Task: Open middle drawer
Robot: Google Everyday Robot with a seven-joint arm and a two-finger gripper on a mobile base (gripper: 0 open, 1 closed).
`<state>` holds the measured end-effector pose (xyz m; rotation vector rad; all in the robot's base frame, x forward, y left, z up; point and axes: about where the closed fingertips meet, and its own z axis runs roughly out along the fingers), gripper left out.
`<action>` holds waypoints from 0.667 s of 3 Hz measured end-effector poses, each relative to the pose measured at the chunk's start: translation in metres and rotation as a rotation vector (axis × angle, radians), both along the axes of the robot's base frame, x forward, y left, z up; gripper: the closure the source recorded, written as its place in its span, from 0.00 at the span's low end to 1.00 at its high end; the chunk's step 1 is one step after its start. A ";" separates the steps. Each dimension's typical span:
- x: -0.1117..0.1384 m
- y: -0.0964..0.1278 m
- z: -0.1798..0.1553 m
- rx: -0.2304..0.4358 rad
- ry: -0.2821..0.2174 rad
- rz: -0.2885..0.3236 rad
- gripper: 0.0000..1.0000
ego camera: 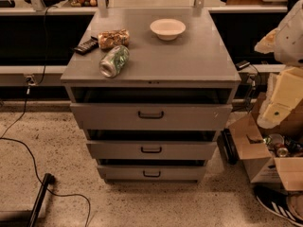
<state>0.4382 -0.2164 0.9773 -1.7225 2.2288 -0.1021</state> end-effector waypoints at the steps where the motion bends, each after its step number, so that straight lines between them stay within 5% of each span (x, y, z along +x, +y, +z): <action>1: 0.000 0.000 0.000 0.000 0.001 0.000 0.00; 2: -0.003 0.005 -0.015 0.002 0.042 0.008 0.00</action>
Offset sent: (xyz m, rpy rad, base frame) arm -0.0082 0.0099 -0.0394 0.0041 0.1218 0.0183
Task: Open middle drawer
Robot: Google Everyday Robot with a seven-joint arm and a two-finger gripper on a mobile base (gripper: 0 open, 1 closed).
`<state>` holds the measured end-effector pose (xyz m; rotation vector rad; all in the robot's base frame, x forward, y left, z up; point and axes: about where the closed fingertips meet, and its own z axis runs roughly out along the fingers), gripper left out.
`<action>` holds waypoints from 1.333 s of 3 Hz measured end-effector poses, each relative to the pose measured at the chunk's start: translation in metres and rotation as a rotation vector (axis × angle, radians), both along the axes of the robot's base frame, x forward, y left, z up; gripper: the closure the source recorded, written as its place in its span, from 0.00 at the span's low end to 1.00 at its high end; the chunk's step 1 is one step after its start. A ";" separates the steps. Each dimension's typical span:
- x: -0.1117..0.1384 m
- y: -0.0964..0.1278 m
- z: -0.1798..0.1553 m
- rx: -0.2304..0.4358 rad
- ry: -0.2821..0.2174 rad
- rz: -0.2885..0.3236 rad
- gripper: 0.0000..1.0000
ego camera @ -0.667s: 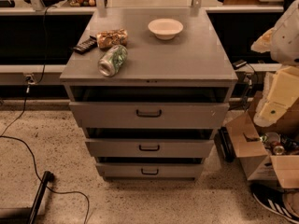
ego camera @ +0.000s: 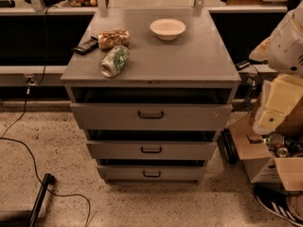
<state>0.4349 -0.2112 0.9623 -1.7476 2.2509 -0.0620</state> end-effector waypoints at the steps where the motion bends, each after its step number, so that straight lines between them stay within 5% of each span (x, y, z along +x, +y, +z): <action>1: -0.029 0.014 -0.019 0.043 -0.018 0.047 0.00; 2: -0.061 0.000 -0.063 0.079 -0.060 0.009 0.00; 3: -0.067 -0.014 -0.093 0.084 -0.060 -0.023 0.00; 4: -0.062 0.005 -0.121 0.123 -0.087 0.052 0.00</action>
Offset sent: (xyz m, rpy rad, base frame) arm -0.0036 -0.0247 -0.1534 0.1852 -0.4792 -0.1521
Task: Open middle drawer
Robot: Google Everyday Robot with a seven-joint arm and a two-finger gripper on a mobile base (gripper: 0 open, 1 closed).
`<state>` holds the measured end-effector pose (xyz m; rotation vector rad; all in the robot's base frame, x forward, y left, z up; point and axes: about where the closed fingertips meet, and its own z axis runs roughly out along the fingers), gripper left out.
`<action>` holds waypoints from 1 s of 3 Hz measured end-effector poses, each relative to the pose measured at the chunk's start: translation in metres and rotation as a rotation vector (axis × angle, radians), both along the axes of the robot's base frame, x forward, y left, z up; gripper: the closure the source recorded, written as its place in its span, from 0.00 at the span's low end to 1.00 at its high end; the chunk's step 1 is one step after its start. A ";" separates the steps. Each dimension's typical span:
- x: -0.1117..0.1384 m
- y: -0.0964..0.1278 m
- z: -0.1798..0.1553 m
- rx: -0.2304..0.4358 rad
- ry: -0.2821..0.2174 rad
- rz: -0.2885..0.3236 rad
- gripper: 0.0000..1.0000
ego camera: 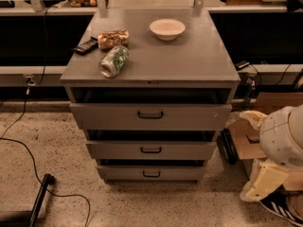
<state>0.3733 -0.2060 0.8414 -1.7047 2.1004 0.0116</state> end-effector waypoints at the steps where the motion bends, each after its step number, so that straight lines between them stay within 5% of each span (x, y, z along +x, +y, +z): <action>1: -0.010 0.015 -0.037 0.076 -0.077 0.034 0.00; 2: 0.000 0.016 -0.033 0.091 -0.156 0.042 0.00; 3: 0.005 0.038 -0.079 0.056 -0.017 0.121 0.00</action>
Offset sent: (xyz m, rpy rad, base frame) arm -0.0081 0.0125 -0.0307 0.0580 -0.0588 0.0327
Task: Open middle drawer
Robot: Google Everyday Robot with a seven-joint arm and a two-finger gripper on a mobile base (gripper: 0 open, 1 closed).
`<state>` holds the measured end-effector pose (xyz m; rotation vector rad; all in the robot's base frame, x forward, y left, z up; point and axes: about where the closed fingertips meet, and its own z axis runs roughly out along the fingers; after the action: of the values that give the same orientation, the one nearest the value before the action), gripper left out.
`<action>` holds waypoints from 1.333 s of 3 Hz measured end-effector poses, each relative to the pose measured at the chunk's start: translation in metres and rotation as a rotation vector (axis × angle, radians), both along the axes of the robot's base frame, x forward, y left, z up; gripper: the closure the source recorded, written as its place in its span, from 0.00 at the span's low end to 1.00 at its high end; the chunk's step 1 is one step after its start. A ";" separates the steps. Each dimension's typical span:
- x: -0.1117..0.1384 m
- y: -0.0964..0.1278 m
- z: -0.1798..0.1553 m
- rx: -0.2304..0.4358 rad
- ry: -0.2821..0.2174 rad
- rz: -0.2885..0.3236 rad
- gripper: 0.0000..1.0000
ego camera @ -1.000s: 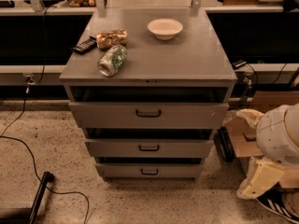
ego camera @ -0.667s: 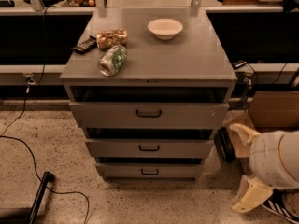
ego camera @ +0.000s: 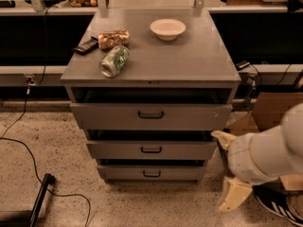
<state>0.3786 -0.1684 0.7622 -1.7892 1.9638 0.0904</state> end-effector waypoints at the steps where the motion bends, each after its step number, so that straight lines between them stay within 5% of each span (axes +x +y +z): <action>1: -0.006 0.009 -0.085 -0.077 0.149 0.005 0.00; 2: 0.007 0.010 -0.142 -0.132 0.176 -0.049 0.00; 4: 0.007 0.011 -0.147 -0.163 0.203 -0.052 0.00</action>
Offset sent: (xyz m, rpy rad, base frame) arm 0.0170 0.0113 -0.2088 -0.1811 0.2173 -0.0773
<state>0.3853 -0.1573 0.6157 -1.8932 2.2157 0.1010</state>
